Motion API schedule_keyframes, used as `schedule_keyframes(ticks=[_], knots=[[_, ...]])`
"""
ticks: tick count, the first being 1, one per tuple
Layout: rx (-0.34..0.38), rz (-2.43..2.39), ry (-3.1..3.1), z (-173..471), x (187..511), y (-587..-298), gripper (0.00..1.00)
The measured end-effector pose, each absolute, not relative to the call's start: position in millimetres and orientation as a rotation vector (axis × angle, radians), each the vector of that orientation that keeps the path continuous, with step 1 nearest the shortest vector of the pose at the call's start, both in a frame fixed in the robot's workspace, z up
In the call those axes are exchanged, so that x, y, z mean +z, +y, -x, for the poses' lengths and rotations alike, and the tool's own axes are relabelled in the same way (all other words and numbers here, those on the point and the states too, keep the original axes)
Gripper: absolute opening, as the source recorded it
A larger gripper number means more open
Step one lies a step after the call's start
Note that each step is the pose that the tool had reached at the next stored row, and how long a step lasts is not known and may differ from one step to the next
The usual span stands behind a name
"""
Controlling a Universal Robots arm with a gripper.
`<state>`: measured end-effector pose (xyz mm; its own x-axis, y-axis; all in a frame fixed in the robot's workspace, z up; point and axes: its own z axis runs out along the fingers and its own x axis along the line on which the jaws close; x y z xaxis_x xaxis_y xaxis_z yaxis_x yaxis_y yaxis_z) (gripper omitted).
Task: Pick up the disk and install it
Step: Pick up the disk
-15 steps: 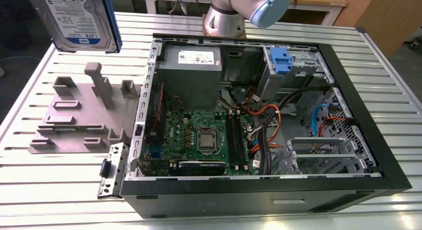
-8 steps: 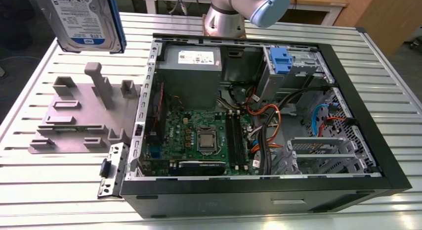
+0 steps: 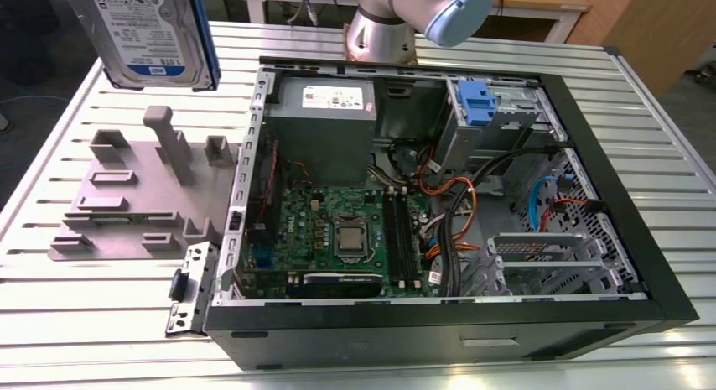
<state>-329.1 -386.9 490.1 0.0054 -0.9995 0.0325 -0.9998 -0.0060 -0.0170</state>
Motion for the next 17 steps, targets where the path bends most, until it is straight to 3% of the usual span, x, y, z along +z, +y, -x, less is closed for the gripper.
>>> schedule_keyframes(ticks=[17], knots=[[0.055, -2.220, -2.207, 318, 490, -387, 0.36]])
